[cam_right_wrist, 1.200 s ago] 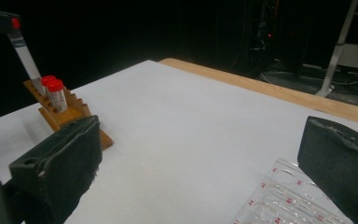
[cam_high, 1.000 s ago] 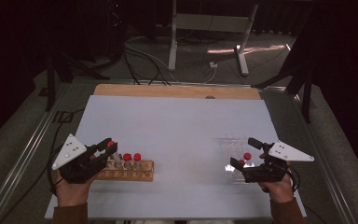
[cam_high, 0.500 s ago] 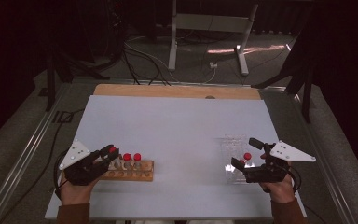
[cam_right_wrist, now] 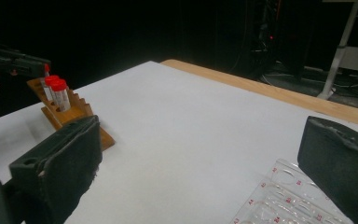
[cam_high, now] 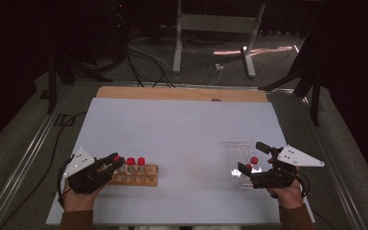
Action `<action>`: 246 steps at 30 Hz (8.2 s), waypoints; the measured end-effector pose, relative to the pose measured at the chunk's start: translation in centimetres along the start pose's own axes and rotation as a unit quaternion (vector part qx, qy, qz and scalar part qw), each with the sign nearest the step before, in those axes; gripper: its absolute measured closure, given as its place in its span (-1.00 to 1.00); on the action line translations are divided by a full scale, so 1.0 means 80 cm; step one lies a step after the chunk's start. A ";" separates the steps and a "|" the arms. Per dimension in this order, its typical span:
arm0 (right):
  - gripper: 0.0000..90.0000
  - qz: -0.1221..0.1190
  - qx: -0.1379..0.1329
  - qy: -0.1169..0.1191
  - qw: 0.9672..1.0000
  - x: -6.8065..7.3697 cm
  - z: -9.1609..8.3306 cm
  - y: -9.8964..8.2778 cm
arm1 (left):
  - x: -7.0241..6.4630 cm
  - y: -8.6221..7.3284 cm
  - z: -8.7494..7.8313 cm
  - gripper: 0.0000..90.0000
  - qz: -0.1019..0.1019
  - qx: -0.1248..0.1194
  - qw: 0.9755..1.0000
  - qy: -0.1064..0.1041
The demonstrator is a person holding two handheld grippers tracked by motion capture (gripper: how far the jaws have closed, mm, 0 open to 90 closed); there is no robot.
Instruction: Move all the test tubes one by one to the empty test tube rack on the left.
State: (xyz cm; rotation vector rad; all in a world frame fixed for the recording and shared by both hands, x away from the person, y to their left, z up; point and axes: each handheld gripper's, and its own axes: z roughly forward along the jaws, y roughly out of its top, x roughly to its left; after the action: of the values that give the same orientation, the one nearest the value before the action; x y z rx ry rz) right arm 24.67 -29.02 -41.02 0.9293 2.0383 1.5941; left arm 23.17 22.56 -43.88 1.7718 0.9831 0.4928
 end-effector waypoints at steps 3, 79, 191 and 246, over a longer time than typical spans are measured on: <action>-1.00 0.000 -0.001 0.001 1.000 0.000 0.000 0.000 | 0.000 -0.003 0.001 0.56 0.003 0.004 1.000 0.001; 0.36 -0.021 0.056 -0.016 0.998 -0.051 -0.025 -0.060 | 0.001 0.008 -0.016 -0.99 -0.056 -0.083 0.993 0.064; 0.63 -0.061 0.053 0.102 0.991 0.004 -0.013 -0.009 | -0.024 0.028 -0.012 -0.99 -0.043 -0.100 0.993 0.033; 0.63 -0.059 0.082 0.112 0.989 0.108 0.098 -0.020 | -0.176 0.069 0.096 -0.59 0.044 -0.035 0.989 -0.134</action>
State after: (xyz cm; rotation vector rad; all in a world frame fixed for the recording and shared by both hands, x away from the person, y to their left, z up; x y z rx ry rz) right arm 23.34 -17.72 -43.89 0.6930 2.3602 1.5449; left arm 22.57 5.98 -40.48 1.7687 0.6936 0.3283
